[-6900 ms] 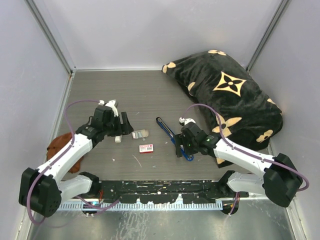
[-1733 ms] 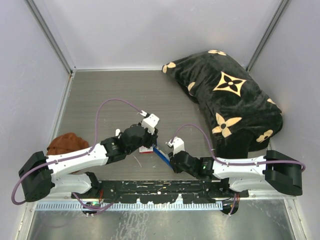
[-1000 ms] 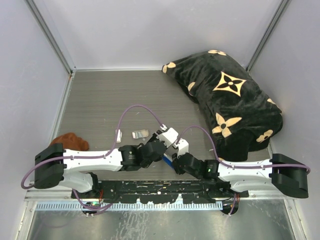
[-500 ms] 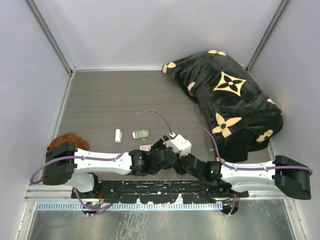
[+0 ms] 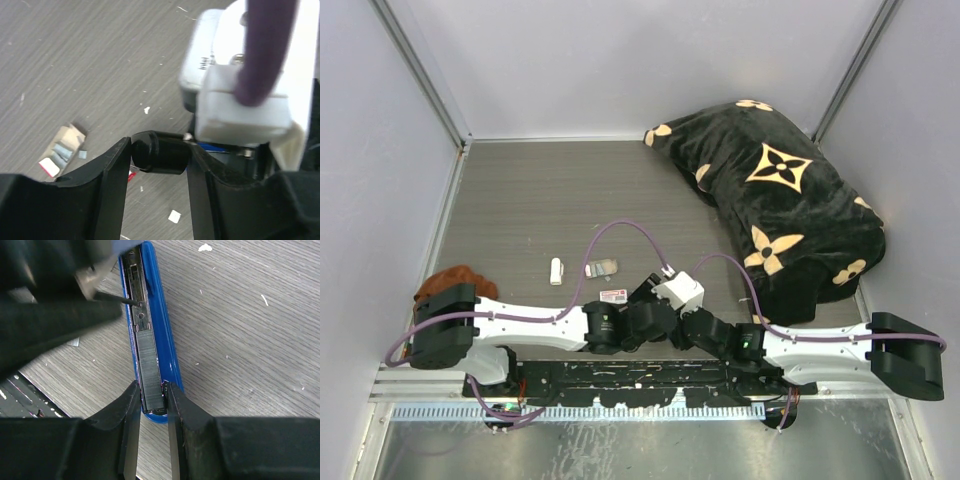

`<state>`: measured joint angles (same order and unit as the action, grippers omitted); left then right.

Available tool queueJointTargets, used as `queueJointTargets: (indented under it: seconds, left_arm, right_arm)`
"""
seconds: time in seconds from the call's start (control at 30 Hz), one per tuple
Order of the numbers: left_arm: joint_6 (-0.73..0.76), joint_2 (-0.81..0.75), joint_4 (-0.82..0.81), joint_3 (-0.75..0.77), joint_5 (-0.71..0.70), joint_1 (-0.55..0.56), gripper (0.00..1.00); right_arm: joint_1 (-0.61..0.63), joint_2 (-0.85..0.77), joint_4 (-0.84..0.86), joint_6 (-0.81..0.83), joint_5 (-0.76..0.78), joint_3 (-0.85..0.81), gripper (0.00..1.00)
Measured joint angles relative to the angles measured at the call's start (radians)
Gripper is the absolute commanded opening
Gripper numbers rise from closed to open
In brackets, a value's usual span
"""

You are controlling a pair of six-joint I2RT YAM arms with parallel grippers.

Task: Load the staples into the stapler
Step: Close the stapler at the center of the board.

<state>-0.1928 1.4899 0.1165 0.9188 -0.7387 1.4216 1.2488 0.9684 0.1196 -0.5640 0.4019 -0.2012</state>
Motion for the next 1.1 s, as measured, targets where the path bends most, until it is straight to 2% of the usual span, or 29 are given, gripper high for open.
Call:
queueJointTargets:
  seconds: [0.1, 0.33, 0.4, 0.47, 0.6, 0.7, 0.83, 0.97, 1.1]
  left_arm:
    - [-0.024, 0.015, -0.003, 0.009, 0.037, 0.006, 0.55]
    - [-0.041, -0.001, 0.009, 0.006, 0.024, -0.002, 0.84]
    - [-0.033, -0.039, 0.007, -0.013, 0.037, -0.002, 0.94]
    - [-0.017, -0.094, 0.007, -0.037, 0.064, -0.001, 1.00]
    - [0.036, -0.240, 0.004, -0.097, 0.198, 0.006, 0.98]
    - [0.074, -0.345, 0.004, -0.137, 0.324, -0.010, 0.98]
    - [0.092, -0.440, -0.001, -0.197, 0.518, -0.151, 0.99]
    - [0.132, -0.437, -0.020, -0.241, 0.643, -0.297, 1.00]
    - [0.211, -0.346, -0.077, -0.248, 0.752, -0.376, 0.99]
  right_arm:
    - [-0.002, 0.000, 0.010, -0.005, -0.004, 0.003, 0.27]
    - [-0.007, -0.022, 0.012, -0.031, 0.002, 0.016, 0.39]
    - [-0.007, -0.048, -0.015, -0.031, 0.000, 0.019, 0.44]
    - [-0.007, -0.074, -0.036, -0.031, -0.002, 0.024, 0.50]
    - [-0.013, -0.128, -0.058, -0.035, -0.001, 0.038, 0.60]
    - [-0.014, -0.148, -0.061, -0.037, -0.001, 0.038, 0.64]
    - [-0.015, -0.153, -0.071, -0.036, -0.010, 0.037, 0.71]
    - [-0.015, -0.156, -0.136, -0.029, -0.019, 0.007, 0.82]
    - [-0.029, -0.182, -0.252, -0.017, -0.019, -0.094, 0.87]
